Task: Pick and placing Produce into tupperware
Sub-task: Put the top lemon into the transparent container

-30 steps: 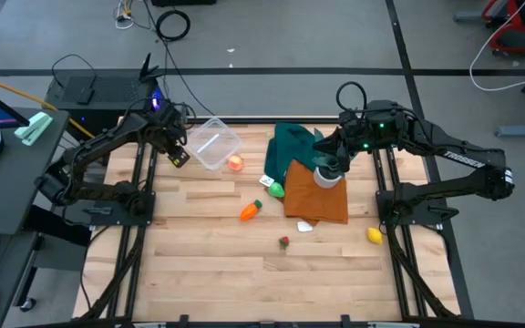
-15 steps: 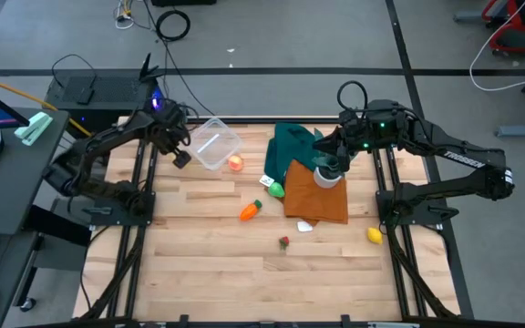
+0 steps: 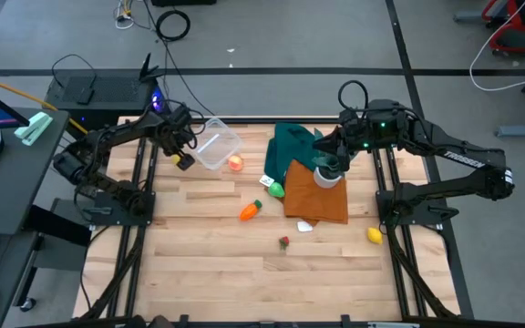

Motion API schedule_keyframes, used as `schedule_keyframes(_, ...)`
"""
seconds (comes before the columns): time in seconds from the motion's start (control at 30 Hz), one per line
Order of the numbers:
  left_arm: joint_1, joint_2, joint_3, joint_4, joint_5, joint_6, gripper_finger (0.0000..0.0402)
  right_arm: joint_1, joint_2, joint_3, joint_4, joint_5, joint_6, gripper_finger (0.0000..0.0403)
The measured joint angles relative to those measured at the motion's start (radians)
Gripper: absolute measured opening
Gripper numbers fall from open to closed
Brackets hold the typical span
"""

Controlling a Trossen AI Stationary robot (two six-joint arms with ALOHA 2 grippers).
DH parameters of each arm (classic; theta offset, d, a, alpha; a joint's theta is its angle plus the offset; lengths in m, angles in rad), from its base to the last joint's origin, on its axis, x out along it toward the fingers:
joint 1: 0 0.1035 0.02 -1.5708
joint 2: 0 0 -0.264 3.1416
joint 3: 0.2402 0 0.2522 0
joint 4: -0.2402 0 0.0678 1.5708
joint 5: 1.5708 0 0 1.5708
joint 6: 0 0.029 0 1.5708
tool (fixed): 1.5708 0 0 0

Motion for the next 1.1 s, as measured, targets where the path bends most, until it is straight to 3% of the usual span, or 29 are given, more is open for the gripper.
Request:
schedule_keyframes(0.4, 0.005, 0.002, 0.0, -0.008, 0.002, -0.077, 0.04, 0.0, 0.009, 0.0, 0.002, 0.0, -0.001, 0.0)
schedule_keyframes(1.1, 0.001, 0.132, 0.0, 0.023, 0.003, -0.097, 0.0398, 0.0, 0.012, 0.0, 0.007, 0.0, -0.006, 0.0)
